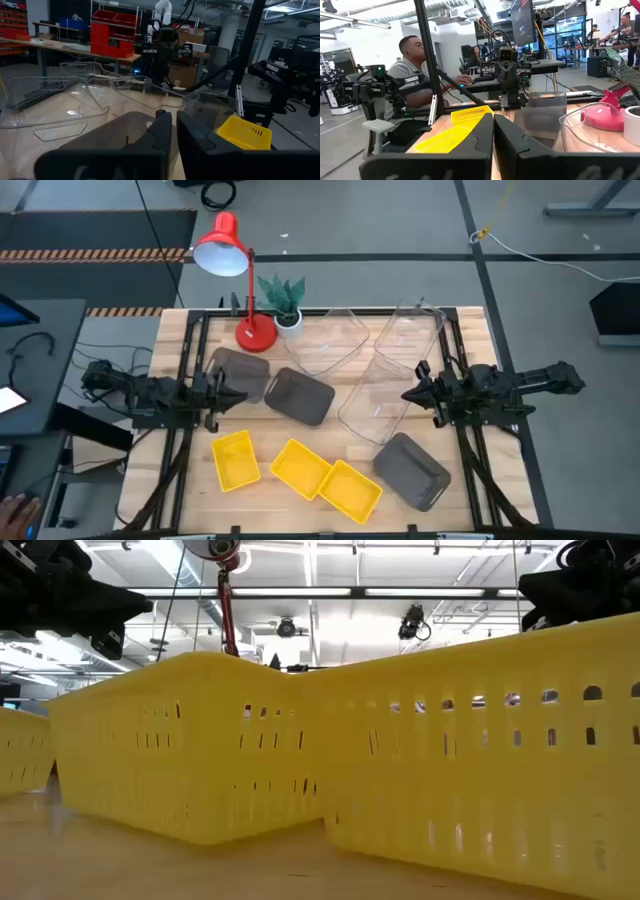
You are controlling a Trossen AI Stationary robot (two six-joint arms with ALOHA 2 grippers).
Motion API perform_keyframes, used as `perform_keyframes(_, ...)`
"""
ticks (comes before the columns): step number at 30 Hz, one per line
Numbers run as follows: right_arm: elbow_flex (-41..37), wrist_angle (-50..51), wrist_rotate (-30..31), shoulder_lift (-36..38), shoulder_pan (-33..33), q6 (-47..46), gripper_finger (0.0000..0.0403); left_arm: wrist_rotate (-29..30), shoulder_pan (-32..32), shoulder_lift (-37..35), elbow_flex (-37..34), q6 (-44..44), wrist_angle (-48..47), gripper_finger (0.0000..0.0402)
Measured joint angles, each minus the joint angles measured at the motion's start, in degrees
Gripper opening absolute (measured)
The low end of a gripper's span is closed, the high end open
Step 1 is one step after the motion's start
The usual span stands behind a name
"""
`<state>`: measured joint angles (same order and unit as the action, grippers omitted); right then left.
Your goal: Stack baskets by color
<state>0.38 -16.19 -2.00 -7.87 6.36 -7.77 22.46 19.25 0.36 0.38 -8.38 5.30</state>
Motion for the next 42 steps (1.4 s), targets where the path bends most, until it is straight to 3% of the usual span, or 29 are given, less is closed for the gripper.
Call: perform_keyframes(42,-0.01,-0.01,0.00,0.00,0.00,0.00,0.0018,0.00,0.01,0.00,-0.01,0.00,-0.02,0.0027)
